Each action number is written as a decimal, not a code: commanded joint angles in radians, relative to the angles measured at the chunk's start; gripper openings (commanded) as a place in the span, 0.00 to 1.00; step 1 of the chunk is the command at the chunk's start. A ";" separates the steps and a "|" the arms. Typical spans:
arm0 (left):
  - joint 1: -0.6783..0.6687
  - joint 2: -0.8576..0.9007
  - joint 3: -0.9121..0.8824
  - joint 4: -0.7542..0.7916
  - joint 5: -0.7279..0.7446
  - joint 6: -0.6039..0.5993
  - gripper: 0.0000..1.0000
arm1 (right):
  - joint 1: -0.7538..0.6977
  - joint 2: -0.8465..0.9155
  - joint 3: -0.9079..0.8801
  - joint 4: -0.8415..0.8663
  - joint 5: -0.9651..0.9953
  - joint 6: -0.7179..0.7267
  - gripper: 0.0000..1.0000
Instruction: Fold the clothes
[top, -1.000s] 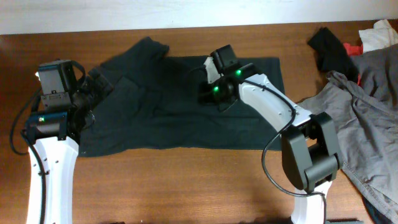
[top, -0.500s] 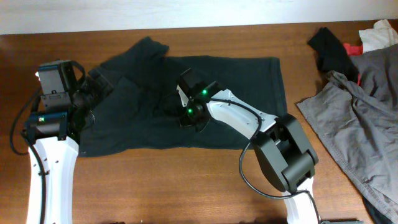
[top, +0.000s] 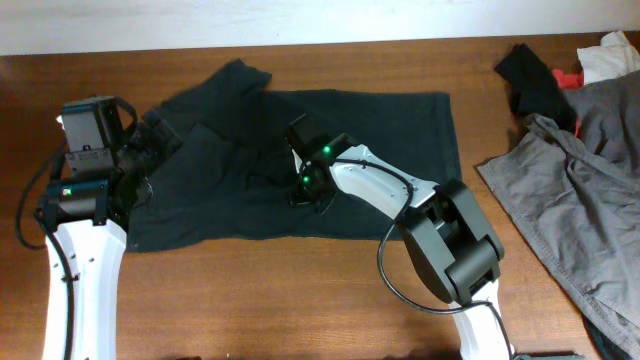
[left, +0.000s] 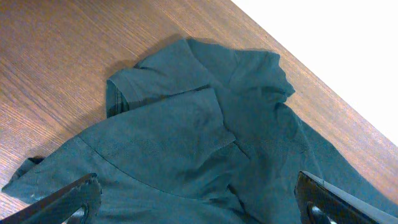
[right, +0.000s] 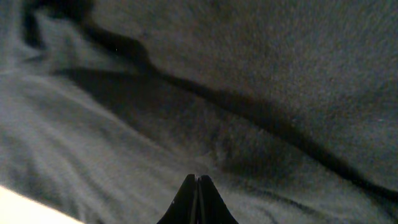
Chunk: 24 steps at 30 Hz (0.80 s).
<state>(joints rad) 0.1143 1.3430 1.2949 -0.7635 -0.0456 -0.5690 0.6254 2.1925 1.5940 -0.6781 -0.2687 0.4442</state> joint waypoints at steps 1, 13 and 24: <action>0.002 0.003 -0.002 -0.001 -0.014 0.005 0.99 | -0.004 0.023 0.008 0.014 0.035 0.018 0.04; 0.002 0.003 -0.002 -0.001 -0.014 0.005 0.99 | -0.044 0.023 0.008 0.063 0.087 0.018 0.04; 0.002 0.003 -0.002 -0.001 -0.014 0.005 0.99 | -0.072 0.023 0.008 0.153 0.188 0.015 0.07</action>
<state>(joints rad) 0.1143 1.3430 1.2949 -0.7635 -0.0456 -0.5690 0.5587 2.2013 1.5940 -0.5537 -0.1589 0.4507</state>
